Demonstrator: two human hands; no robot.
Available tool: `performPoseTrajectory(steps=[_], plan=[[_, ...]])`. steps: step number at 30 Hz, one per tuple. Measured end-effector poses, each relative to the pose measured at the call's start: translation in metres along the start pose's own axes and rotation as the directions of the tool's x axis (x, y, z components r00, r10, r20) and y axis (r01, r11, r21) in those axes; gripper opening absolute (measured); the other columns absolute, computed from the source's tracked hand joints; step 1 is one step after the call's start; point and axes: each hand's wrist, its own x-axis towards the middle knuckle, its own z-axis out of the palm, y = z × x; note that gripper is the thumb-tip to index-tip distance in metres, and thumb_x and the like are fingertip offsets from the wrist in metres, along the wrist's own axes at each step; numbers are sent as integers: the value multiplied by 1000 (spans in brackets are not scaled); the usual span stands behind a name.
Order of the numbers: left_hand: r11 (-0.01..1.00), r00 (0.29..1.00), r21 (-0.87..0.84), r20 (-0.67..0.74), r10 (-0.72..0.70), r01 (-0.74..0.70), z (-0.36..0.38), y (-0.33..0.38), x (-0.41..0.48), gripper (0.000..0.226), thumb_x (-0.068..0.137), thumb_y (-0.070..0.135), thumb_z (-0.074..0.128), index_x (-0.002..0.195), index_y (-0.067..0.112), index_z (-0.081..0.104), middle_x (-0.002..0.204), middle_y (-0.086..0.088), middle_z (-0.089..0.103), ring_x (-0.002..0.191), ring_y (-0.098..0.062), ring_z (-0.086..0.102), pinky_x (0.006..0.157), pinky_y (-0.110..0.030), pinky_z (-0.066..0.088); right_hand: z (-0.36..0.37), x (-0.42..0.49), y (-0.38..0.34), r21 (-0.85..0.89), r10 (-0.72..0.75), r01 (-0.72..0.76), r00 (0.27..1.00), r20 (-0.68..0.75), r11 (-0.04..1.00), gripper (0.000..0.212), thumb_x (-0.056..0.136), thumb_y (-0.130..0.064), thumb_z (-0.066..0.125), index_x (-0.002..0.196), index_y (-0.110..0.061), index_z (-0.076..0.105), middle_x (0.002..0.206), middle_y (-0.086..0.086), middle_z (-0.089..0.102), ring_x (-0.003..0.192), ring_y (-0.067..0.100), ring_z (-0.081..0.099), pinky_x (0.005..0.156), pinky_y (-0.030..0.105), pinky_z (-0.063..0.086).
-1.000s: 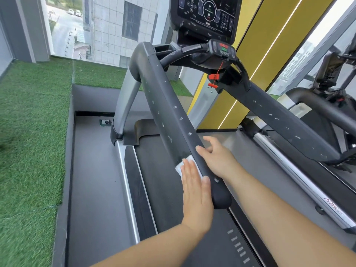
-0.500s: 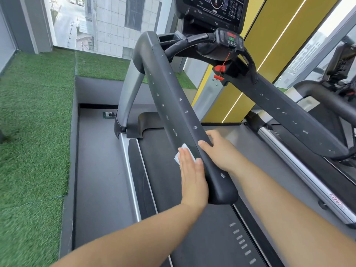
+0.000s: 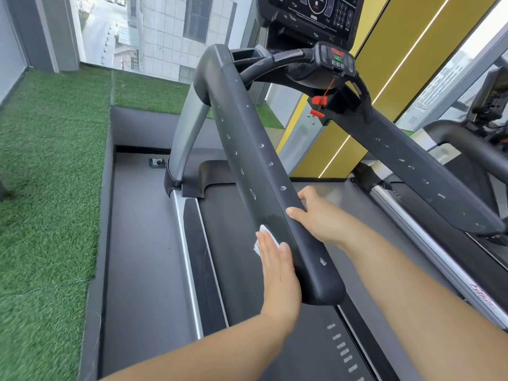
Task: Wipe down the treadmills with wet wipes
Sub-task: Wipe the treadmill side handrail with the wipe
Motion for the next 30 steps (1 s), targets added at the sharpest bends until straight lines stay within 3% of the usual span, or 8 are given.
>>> performPoseTrajectory(steps=[3, 6, 8, 11, 20, 23, 27, 30], plan=[[996, 997, -41, -14, -79, 78, -7, 10, 13, 59, 96, 59, 17, 146, 46, -12, 144, 40, -17, 137, 12, -16, 117, -31, -6, -1, -2, -1, 21, -3, 3, 1000, 8, 1000, 43, 99, -38, 44, 135, -18, 31, 127, 0, 50, 107, 21, 55, 81, 33, 44], [982, 985, -87, -36, -171, 167, -14, 12, 33, 85, 69, 85, 18, 143, 54, -8, 151, 35, -8, 141, 7, -5, 120, -41, 2, -1, -3, 1, 60, -5, 5, 1000, 2, 998, 39, 99, -38, 44, 131, -20, 34, 112, -5, 51, 100, 18, 57, 71, 29, 43], [982, 986, -87, -12, -168, 167, -12, 9, 23, 80, 68, 88, 18, 138, 62, -10, 150, 37, -10, 141, 7, -3, 119, -40, 1, 0, -3, 2, 68, -10, 10, 1000, 0, 998, 37, 98, -39, 45, 129, -21, 36, 107, -5, 50, 98, 17, 57, 68, 27, 43], [984, 986, -81, 52, -156, 160, -9, 5, -1, 62, 85, 74, 16, 137, 60, -15, 144, 38, -19, 138, 8, 7, 113, -28, 2, 0, -3, 3, 74, -15, 15, 1000, -4, 997, 39, 98, -39, 45, 131, -21, 35, 118, -4, 48, 102, 17, 55, 75, 29, 42], [997, 998, 53, 21, 55, -56, -8, 3, 20, 55, 99, 50, 16, 144, 44, -15, 137, 44, -25, 126, 22, -26, 120, -35, -3, 3, -5, 4, 100, -6, 7, 1000, -7, 995, 40, 99, -39, 43, 135, -25, 34, 129, -5, 50, 109, 17, 55, 91, 33, 45], [987, 991, 93, 40, 127, -130, -5, -3, 12, 63, 90, 54, 16, 144, 41, -14, 141, 41, -24, 125, 24, -27, 118, -27, -8, 2, -5, 4, 144, -10, 7, 1000, 21, 990, 28, 99, -36, 44, 125, -28, 38, 116, -7, 56, 98, 12, 60, 76, 27, 47], [953, 978, 219, 51, 205, -211, -14, 9, 43, 54, 102, 37, 18, 147, 30, -12, 142, 35, -22, 124, 25, -27, 102, -1, -13, 1, -5, 4, 164, -14, 9, 1000, 25, 986, 24, 99, -36, 44, 122, -30, 37, 108, -10, 58, 94, 10, 61, 73, 26, 47], [917, 961, 287, 82, 264, -276, -14, 1, 30, 56, 100, 40, 19, 146, 31, -13, 149, 28, -22, 132, 16, -25, 101, 1, -12, 2, -6, 4, 188, -20, 15, 999, 29, 982, 18, 100, -34, 43, 117, -32, 37, 105, -17, 55, 90, 1, 58, 67, 20, 43]])
